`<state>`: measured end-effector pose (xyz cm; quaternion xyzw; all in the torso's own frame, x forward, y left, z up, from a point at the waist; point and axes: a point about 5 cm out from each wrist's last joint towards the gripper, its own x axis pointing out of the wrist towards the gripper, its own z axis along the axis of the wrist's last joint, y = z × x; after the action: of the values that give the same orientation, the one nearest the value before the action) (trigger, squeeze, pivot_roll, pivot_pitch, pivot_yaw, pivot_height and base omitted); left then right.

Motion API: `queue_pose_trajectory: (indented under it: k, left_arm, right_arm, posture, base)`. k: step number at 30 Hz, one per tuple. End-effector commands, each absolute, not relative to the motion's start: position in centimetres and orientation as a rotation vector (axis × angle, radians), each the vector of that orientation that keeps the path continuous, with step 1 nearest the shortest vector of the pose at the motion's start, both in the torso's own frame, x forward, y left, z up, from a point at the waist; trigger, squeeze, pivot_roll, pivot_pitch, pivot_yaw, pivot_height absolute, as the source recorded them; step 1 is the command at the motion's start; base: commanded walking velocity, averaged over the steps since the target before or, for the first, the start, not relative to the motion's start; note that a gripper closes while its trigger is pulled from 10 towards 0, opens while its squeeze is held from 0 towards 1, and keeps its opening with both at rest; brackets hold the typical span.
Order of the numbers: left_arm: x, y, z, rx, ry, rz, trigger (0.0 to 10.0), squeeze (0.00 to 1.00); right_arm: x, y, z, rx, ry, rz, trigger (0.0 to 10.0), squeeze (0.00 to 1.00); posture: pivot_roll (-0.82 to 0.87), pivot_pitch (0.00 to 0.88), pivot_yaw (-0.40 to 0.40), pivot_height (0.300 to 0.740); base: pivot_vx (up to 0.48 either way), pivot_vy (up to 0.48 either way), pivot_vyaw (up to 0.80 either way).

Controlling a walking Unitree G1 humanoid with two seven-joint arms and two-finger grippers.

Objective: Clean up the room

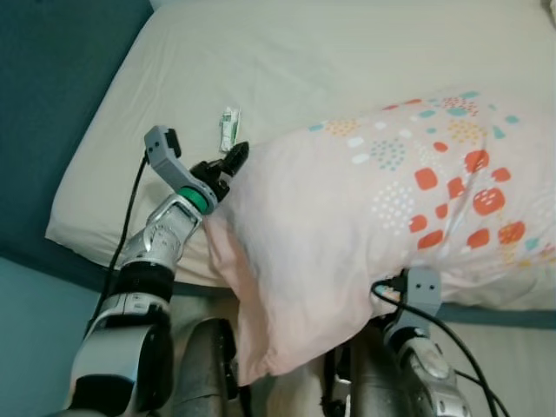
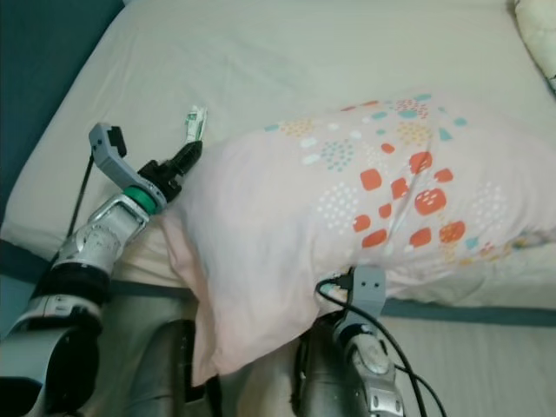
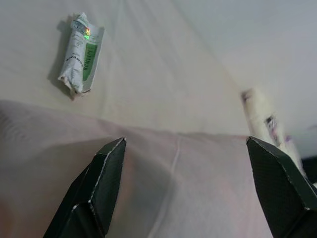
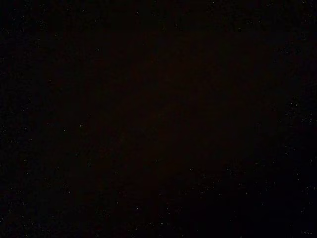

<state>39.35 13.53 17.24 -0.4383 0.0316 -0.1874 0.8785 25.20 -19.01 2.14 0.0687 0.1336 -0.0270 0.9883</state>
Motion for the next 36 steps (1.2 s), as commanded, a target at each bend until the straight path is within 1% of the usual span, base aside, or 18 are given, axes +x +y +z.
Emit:
queue_pose_trajectory:
  k: [1, 8, 11, 17, 20, 23, 24, 26, 27, 28, 29, 30, 31, 32, 33, 34, 35, 36]
  left_arm:
    - [39.0, 13.1, 15.2, -0.948, 0.148, -0.368, 10.0, 1.0]
    - [38.7, 12.6, 13.7, -0.935, 0.212, -0.379, 10.0, 1.0]
    - [38.0, 12.5, 12.7, -0.887, 0.259, -0.466, 10.0, 1.0]
    - [37.3, 11.8, 12.1, -0.917, 0.289, -0.6, 10.0, 1.0]
    - [37.3, 11.8, 12.1, -0.917, 0.289, -0.6, 10.0, 1.0]
    - [36.8, 10.5, 12.0, -0.883, 0.296, -0.716, 10.0, 1.0]
    - [36.7, 9.9, 12.0, -0.876, 0.292, -0.741, 8.3, 1.0]
    - [36.6, 9.5, 11.9, -0.872, 0.287, -0.753, 8.3, 1.0]
    - [36.6, 9.3, 12.0, -0.876, 0.287, -0.761, 1.6, 1.0]
    - [36.6, 9.2, 12.0, -0.88, 0.288, -0.766, 1.6, 1.0]
    - [36.4, 8.8, 12.0, -0.874, 0.297, -0.811, 0.0, 1.0]
    - [36.4, 8.8, 12.0, -0.874, 0.297, -0.811, 0.0, 1.0]
    - [36.2, 8.4, 12.1, -0.865, 0.305, -0.857, 0.0, 0.87]
    - [36.2, 8.4, 12.1, -0.865, 0.305, -0.857, 0.0, 0.87]
    - [36.0, 8.1, 12.1, -0.853, 0.314, -0.893, 0.0, 0.66]
    - [36.0, 8.1, 12.1, -0.853, 0.314, -0.893, 0.0, 0.66]
    - [35.9, 7.8, 12.0, -0.841, 0.32, -0.927, 0.0, 0.31]
    - [35.9, 7.8, 12.0, -0.841, 0.32, -0.927, 0.0, 0.31]
  right_arm:
    - [24.4, -19.1, 1.5, 0.156, 0.298, -0.079, 10.0, 0.0]
    - [24.2, -19.3, 1.8, 0.158, 0.275, -0.079, 10.0, 0.0]
    - [24.2, -19.3, 2.0, 0.161, 0.262, -0.069, 10.0, 0.0]
    - [24.3, -19.2, 2.2, 0.159, 0.263, -0.059, 10.0, 0.0]
    - [24.3, -19.2, 2.2, 0.159, 0.263, -0.059, 10.0, 0.0]
    - [24.4, -19.2, 2.2, 0.157, 0.266, -0.053, 10.0, 0.0]
    - [24.6, -19.2, 2.3, 0.156, 0.267, -0.051, 10.0, 0.0]
    - [24.6, -19.2, 2.3, 0.155, 0.268, -0.049, 10.0, 0.0]
    - [24.7, -19.2, 2.4, 0.155, 0.268, -0.048, 10.0, 0.0]
    - [24.7, -19.2, 2.4, 0.155, 0.268, -0.047, 10.0, 0.0]
    - [24.7, -19.2, 2.4, 0.154, 0.267, -0.045, 10.0, 0.0]
    - [24.7, -19.2, 2.4, 0.154, 0.267, -0.045, 10.0, 0.0]
    - [24.7, -19.2, 2.4, 0.152, 0.267, -0.044, 10.0, 0.0]
    - [24.7, -19.2, 2.4, 0.152, 0.267, -0.044, 10.0, 0.0]
    - [24.8, -19.2, 2.5, 0.152, 0.266, -0.043, 10.0, 0.0]
    - [24.8, -19.2, 2.5, 0.152, 0.266, -0.043, 10.0, 0.0]
    - [24.8, -19.2, 2.5, 0.15, 0.265, -0.043, 10.0, 0.0]
    - [24.8, -19.2, 2.5, 0.15, 0.265, -0.043, 10.0, 0.0]
  posture:
    - [-0.09, 0.199, 0.206, 0.612]
    - [-0.09, 0.204, 0.207, 0.612]
    - [-0.09, 0.206, 0.198, 0.612]
    - [-0.08, 0.206, 0.188, 0.612]
    - [-0.08, 0.206, 0.188, 0.612]
    - [-0.08, 0.206, 0.182, 0.612]
    - [-0.08, 0.207, 0.178, 0.612]
    - [-0.08, 0.207, 0.178, 0.612]
    - [-0.08, 0.207, 0.178, 0.612]
    - [-0.08, 0.207, 0.178, 0.612]
    - [-0.08, 0.207, 0.177, 0.612]
    - [-0.08, 0.207, 0.177, 0.612]
    - [-0.08, 0.207, 0.177, 0.612]
    - [-0.08, 0.207, 0.177, 0.612]
    - [-0.08, 0.207, 0.177, 0.612]
    - [-0.08, 0.207, 0.177, 0.612]
    - [-0.08, 0.206, 0.178, 0.612]
    - [-0.08, 0.206, 0.178, 0.612]
  base:
    - [0.0, 0.0, 0.0]
    - [0.0, 0.0, 0.0]
    - [0.0, 0.0, 0.0]
    - [0.0, 0.0, 0.0]
    - [0.0, 0.0, 0.0]
    - [0.0, 0.0, 0.0]
    - [0.0, 0.0, 0.0]
    - [0.0, 0.0, 0.0]
    - [0.0, 0.0, 0.0]
    - [0.0, 0.0, 0.0]
    - [0.0, 0.0, 0.0]
    - [0.0, 0.0, 0.0]
    - [0.0, 0.0, 0.0]
    - [0.0, 0.0, 0.0]
    - [0.0, 0.0, 0.0]
    - [0.0, 0.0, 0.0]
    - [0.0, 0.0, 0.0]
    - [0.0, 0.0, 0.0]
